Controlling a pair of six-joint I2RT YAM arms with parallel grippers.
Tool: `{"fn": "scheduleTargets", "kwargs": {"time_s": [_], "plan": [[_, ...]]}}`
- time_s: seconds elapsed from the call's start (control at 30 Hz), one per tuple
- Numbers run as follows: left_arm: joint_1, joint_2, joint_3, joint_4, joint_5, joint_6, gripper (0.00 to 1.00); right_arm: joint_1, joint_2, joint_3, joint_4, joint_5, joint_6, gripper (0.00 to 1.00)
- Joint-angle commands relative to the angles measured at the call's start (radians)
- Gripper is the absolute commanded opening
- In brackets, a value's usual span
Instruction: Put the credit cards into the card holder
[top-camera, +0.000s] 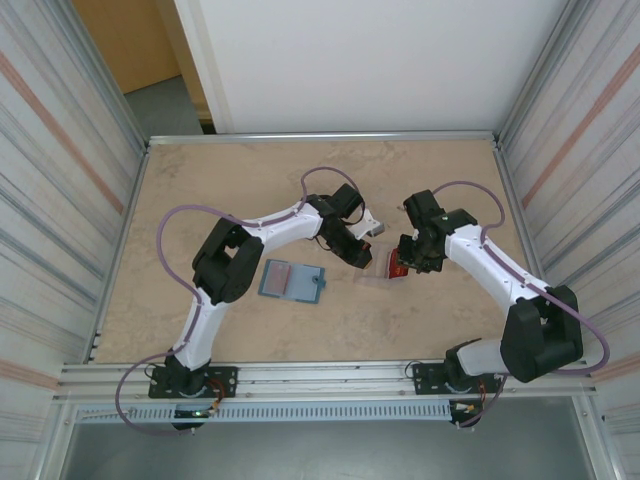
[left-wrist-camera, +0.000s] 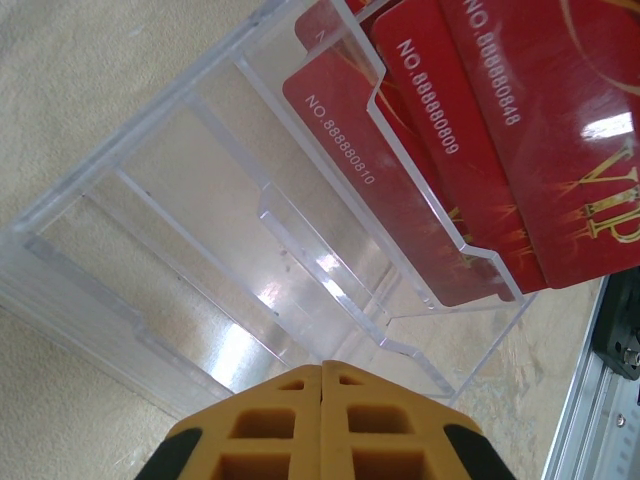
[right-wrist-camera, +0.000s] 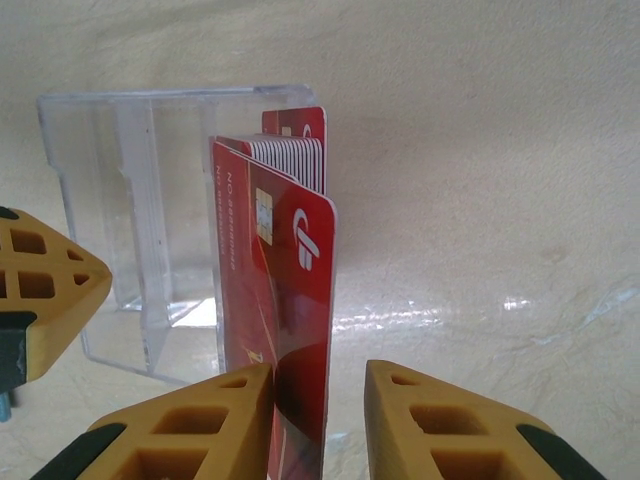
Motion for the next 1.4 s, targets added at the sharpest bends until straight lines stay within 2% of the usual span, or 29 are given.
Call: {"fn": "scheduleTargets", "kwargs": {"time_s": [0.0, 0.23, 0.43, 0.67, 1.13, 1.37], "plan": [[-0.001, 0.044, -0.015, -0.04, -0.031, 0.001, 0.0, 0.016, -0.009, 0.036, -0.059, 0.043, -0.006, 0.28], [-0.001, 0.043, -0.016, -0.04, -0.03, 0.001, 0.0, 0.034, 0.014, 0.043, -0.056, 0.046, -0.002, 0.25], [-0.001, 0.042, -0.016, -0.04, -0.03, 0.003, 0.0, 0.045, 0.03, 0.052, -0.051, 0.041, -0.002, 0.14], [-0.001, 0.047, -0.015, -0.04, -0.025, 0.003, 0.0, 0.053, 0.035, 0.066, -0.061, 0.045, -0.001, 0.08], [0.0, 0.048, -0.015, -0.04, -0.022, 0.003, 0.0, 0.083, 0.032, 0.1, -0.073, 0.049, 0.007, 0.01], [0.0, 0.044, -0.011, -0.044, -0.018, 0.0, 0.0, 0.085, 0.0, 0.111, -0.048, 0.004, 0.019, 0.0]]}}
